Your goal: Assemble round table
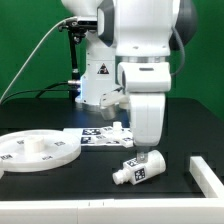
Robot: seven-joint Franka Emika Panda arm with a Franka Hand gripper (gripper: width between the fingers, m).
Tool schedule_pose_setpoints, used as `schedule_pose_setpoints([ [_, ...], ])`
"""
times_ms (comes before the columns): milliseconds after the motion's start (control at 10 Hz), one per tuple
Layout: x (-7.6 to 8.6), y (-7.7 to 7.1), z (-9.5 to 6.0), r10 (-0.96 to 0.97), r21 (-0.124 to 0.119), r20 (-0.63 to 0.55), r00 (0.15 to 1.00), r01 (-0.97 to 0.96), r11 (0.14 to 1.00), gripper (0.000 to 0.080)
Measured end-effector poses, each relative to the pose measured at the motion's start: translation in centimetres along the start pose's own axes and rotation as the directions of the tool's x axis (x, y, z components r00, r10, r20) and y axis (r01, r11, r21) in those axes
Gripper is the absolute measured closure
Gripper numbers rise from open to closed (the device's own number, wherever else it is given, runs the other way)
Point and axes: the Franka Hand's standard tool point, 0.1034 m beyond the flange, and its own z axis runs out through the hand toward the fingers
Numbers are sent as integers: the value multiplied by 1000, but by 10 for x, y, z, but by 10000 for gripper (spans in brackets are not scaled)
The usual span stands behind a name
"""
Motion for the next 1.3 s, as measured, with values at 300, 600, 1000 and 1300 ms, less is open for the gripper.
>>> schedule_pose_setpoints([
  [300,0,8,30,12,23,-10,1000,-11,1000,150],
  [600,-3,7,32,18,27,-8,1000,-18,999,161],
  [1000,-3,7,32,39,27,-7,999,-39,999,485],
  [1300,3,-19,10,372,24,5,928,-372,928,485],
])
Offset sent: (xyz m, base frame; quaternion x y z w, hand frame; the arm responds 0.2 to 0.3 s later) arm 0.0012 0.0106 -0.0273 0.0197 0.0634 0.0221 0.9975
